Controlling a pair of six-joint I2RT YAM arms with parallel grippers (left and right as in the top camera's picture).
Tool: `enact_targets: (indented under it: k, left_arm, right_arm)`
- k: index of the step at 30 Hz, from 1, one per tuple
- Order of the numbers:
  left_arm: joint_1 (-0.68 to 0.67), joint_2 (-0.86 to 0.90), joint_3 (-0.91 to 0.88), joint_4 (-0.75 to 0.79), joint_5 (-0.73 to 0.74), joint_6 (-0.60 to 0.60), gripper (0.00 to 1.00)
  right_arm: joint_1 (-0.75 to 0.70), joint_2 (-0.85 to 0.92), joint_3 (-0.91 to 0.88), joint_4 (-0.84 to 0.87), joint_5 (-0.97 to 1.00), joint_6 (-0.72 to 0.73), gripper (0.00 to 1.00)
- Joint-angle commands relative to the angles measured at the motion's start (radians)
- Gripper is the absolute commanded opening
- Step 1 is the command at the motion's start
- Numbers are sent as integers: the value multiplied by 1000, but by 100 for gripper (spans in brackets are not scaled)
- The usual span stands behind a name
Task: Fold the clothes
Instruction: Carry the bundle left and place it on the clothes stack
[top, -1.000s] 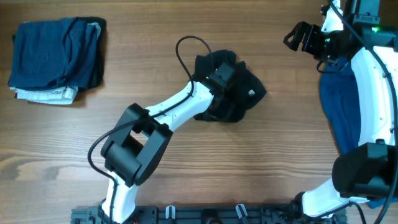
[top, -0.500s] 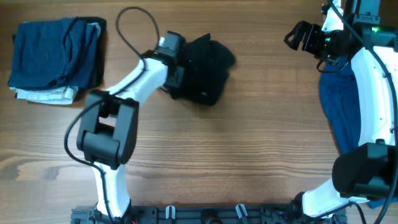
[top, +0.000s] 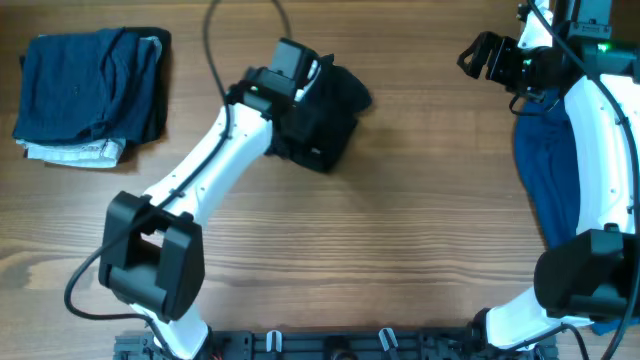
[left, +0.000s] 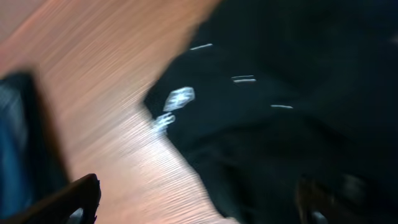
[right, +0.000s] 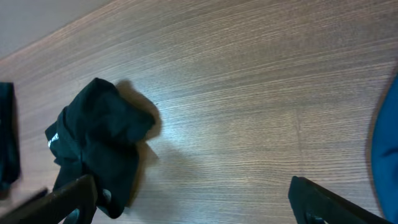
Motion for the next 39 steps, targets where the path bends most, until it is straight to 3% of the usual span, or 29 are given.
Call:
enact_targets:
  k: [1,4,8,17,23,24,27,35,39]
  left_arm:
    - [-55,25,-4,-4,289,304,100]
    - [-106,103,-4,-5,274,351,100]
    - [-165,200,-4,-10,101,414,100]
    - [-112,294,-4,130,-24,413,97]
    - [-70,340,-4,208,-31,413,70]
    - [-64,345,-4,211,-31,413,59]
    - [-60,349,-4,238,-31,412,5]
    - [-71,348,-4,244,-30,296,4]
    - [-71,345,-1,274,-268,332,4]
  right_arm:
    - [2,11,-1,4,12,-16,99]
    - [2,11,-1,0,13,-21,100]
    - [2,11,-1,-4,18,-44,100]
    - [2,11,-1,-2,17,-43,100]
    - [2,11,-1,0,17,-43,100]
    - [2,11,-1,2,17,-43,99]
    - [2,11,-1,6,17,-43,100]
    - [2,11,-1,-3,32,-69,100]
    - [2,11,-1,-2,31,-68,99]
